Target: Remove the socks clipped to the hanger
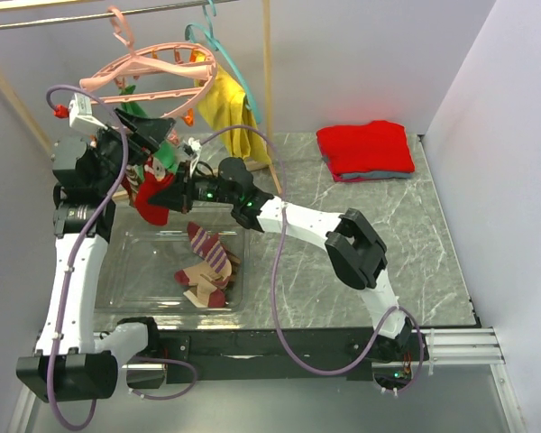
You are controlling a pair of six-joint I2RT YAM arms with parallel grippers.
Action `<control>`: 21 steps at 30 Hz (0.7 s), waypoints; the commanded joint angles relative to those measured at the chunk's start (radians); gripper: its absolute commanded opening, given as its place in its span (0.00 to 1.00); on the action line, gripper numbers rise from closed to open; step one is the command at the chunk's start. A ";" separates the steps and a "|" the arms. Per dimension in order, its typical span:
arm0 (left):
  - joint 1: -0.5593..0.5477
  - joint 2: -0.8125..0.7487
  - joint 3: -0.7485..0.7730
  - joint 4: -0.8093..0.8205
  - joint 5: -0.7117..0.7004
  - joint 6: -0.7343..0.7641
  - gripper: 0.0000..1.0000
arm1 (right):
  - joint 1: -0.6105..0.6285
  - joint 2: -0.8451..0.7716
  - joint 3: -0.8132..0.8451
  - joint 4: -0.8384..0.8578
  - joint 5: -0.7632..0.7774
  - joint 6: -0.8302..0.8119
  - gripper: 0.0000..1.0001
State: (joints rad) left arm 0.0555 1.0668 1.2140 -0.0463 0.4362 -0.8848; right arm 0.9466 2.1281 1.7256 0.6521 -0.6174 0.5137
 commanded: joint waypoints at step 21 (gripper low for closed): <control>0.000 -0.249 -0.054 -0.319 -0.404 0.218 0.81 | 0.000 -0.226 -0.109 -0.417 0.145 -0.205 0.00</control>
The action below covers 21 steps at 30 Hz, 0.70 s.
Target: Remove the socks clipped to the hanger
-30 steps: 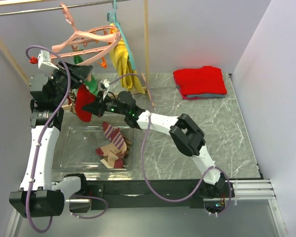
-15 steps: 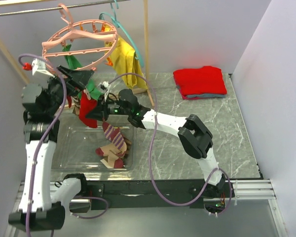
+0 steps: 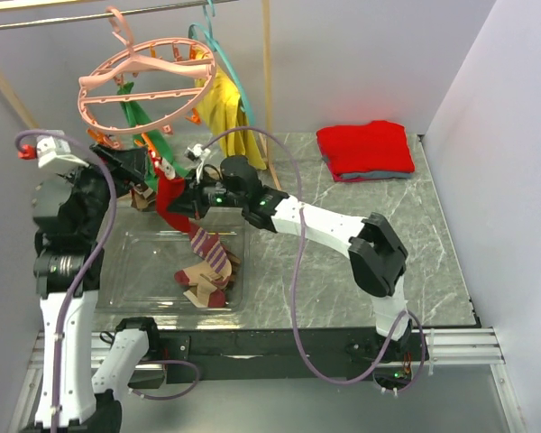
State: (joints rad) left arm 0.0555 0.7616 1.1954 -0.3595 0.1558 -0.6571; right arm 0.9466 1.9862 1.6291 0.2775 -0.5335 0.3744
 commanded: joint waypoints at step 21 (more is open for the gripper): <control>-0.002 0.219 -0.039 0.136 -0.096 -0.128 0.70 | 0.027 -0.107 0.000 -0.084 0.090 -0.097 0.00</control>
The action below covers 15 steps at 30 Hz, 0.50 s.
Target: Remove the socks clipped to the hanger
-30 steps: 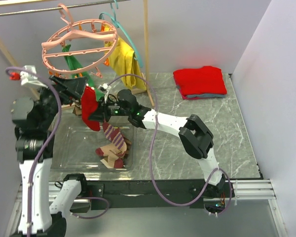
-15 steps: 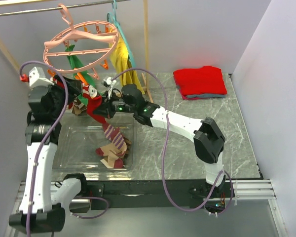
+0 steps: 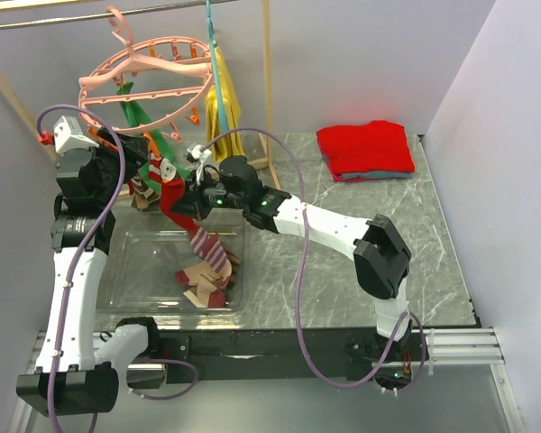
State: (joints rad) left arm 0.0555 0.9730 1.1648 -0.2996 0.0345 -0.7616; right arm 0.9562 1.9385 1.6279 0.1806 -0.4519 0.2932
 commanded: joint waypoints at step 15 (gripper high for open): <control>0.000 0.087 0.004 0.134 0.100 -0.051 0.63 | 0.038 -0.085 -0.017 0.003 0.021 -0.022 0.00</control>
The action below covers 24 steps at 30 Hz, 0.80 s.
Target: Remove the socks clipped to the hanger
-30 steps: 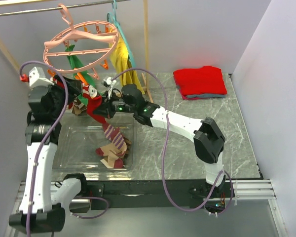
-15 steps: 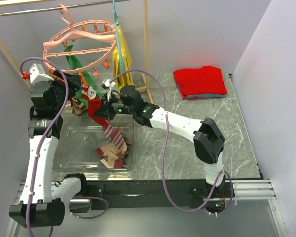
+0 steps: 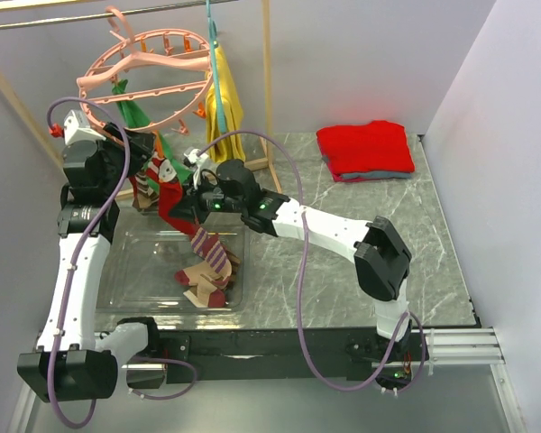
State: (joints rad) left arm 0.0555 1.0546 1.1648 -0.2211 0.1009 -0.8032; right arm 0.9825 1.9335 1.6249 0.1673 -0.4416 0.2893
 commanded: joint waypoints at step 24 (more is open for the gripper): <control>-0.002 0.007 -0.031 0.103 0.085 0.025 0.73 | 0.012 -0.105 -0.036 0.017 0.001 -0.013 0.00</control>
State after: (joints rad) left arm 0.0555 1.0382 1.0836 -0.1429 0.1768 -0.8051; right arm 0.9852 1.9053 1.6070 0.1635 -0.4347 0.2749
